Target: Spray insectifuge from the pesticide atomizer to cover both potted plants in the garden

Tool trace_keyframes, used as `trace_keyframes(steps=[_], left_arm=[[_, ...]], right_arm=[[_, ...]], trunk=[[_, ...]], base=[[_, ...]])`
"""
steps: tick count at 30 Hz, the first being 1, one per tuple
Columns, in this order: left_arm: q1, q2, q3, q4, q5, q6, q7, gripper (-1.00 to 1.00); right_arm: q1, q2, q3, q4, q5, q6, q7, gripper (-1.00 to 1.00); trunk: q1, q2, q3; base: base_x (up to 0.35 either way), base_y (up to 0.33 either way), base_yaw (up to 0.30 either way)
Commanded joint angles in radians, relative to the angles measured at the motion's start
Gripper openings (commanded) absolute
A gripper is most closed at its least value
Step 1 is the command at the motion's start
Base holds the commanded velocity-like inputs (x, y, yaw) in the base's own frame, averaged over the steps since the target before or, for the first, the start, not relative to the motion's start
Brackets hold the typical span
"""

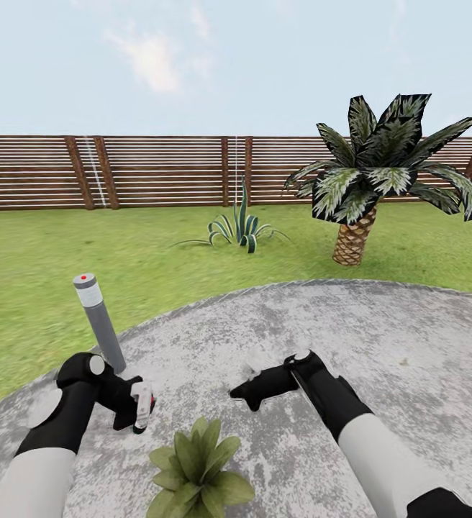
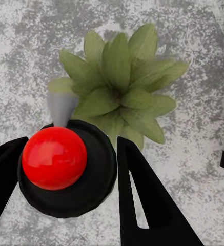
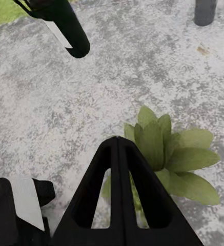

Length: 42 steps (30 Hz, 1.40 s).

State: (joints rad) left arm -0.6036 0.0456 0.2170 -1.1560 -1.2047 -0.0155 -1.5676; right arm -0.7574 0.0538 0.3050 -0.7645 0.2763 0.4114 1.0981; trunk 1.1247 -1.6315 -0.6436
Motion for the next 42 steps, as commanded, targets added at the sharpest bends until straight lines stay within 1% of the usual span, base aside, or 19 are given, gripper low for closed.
trace_keyframes(steps=[1, 2, 3, 6, 8, 9, 10, 11, 13, 16, 17, 22, 25, 28, 37, 39, 40, 42], left_arm=[[-0.001, -0.007, -0.002, -0.001, -0.003, -0.001, -0.003, -1.00], [-0.001, -0.017, -0.013, -0.001, -0.003, 0.001, -0.003, -1.00], [-0.001, -0.024, -0.039, -0.001, -0.004, 0.012, -0.003, -1.00], [-0.001, -0.032, -0.141, -0.001, -0.004, 0.060, -0.003, -1.00], [-0.001, -0.035, -0.168, -0.001, -0.004, 0.067, -0.003, -1.00], [-0.001, -0.040, -0.179, -0.001, -0.003, 0.070, -0.003, -1.00], [-0.001, -0.055, -0.184, -0.001, -0.004, 0.071, -0.003, -1.00], [-0.001, -0.076, -0.187, -0.001, -0.004, 0.072, -0.003, -1.00], [-0.001, -0.097, -0.189, -0.001, -0.004, 0.072, -0.003, -1.00], [-0.002, -0.117, -0.189, -0.001, -0.004, 0.075, -0.003, -1.00], [-0.002, -0.122, -0.189, -0.001, -0.005, 0.086, -0.003, -1.00], [-0.004, -0.139, -0.189, -0.002, -0.006, 0.110, -0.003, -1.00], [-0.023, -0.149, -0.189, -0.002, -0.006, 0.112, -0.003, -1.00], [-0.035, -0.152, -0.189, -0.002, -0.006, 0.113, -0.003, -1.00], [-0.044, -0.183, -0.189, -0.002, -0.006, 0.114, -0.003, -1.00], [-0.045, -0.191, -0.189, -0.002, -0.006, 0.124, -0.003, -1.00], [-0.045, -0.194, -0.189, -0.003, -0.006, 0.143, -0.003, -1.00], [-0.047, -0.195, -0.189, -0.003, -0.006, 0.156, -0.003, -1.00]], right_arm=[[0.000, 0.003, 0.002, -0.019, 0.005, 0.009, 0.005, -1.00], [0.000, 0.008, 0.004, -0.042, 0.005, 0.010, 0.005, -1.00], [0.000, 0.011, 0.006, -0.063, 0.004, 0.019, 0.005, -1.00], [0.000, 0.015, 0.008, -0.119, 0.003, 0.057, 0.005, -1.00], [0.000, 0.018, 0.008, -0.141, 0.002, 0.064, 0.005, -1.00], [0.000, 0.021, 0.008, -0.153, 0.001, 0.066, 0.005, -1.00], [0.000, 0.023, 0.008, -0.159, 0.000, 0.067, 0.005, -1.00], [0.000, 0.026, 0.008, -0.163, 0.000, 0.068, 0.005, -1.00], [0.000, 0.027, 0.008, -0.166, 0.000, 0.069, 0.005, -1.00], [0.000, 0.033, 0.008, -0.167, 0.000, 0.069, 0.005, -1.00], [0.000, 0.035, 0.008, -0.167, 0.000, 0.069, 0.005, -1.00], [0.000, 0.038, 0.009, -0.167, -0.001, 0.069, 0.005, -1.00], [0.000, 0.044, 0.009, -0.167, -0.002, 0.069, 0.005, -1.00], [0.000, 0.046, 0.009, -0.167, -0.002, 0.069, 0.005, -1.00], [0.000, 0.046, 0.011, -0.184, -0.002, 0.069, 0.005, -1.00], [0.000, 0.046, 0.011, -0.187, -0.002, 0.069, 0.005, -1.00], [0.000, 0.046, 0.011, -0.188, -0.002, 0.069, 0.005, -1.00], [0.000, 0.046, 0.011, -0.188, -0.002, 0.069, 0.005, -1.00]], trunk=[[0.000, -0.001, -0.001], [0.000, -0.001, -0.001], [0.000, -0.001, -0.001], [0.000, -0.001, -0.001], [0.000, -0.001, -0.001], [0.000, -0.001, -0.001], [0.000, -0.001, -0.001], [0.000, -0.001, -0.001], [0.000, -0.001, -0.001], [0.000, -0.001, -0.001], [0.000, -0.001, -0.001], [0.000, -0.001, -0.001], [0.000, -0.001, -0.001], [0.000, -0.001, -0.001], [0.000, -0.001, -0.001], [0.000, -0.001, -0.001], [0.000, -0.001, -0.001], [0.000, -0.001, -0.001]], base=[[0.000, 0.000, 0.000], [0.000, 0.000, 0.000], [0.000, 0.000, 0.000], [0.000, 0.000, 0.000], [0.000, 0.000, 0.000], [0.000, 0.000, 0.000], [0.000, 0.000, 0.000], [0.000, 0.000, 0.000], [0.000, 0.000, 0.000], [0.000, 0.000, 0.000], [0.000, 0.000, 0.000], [0.000, 0.000, 0.000], [0.000, 0.000, 0.000], [0.000, 0.000, 0.000], [0.000, 0.000, 0.000], [0.000, 0.000, 0.000], [0.000, 0.000, 0.000], [0.000, 0.000, 0.000]])
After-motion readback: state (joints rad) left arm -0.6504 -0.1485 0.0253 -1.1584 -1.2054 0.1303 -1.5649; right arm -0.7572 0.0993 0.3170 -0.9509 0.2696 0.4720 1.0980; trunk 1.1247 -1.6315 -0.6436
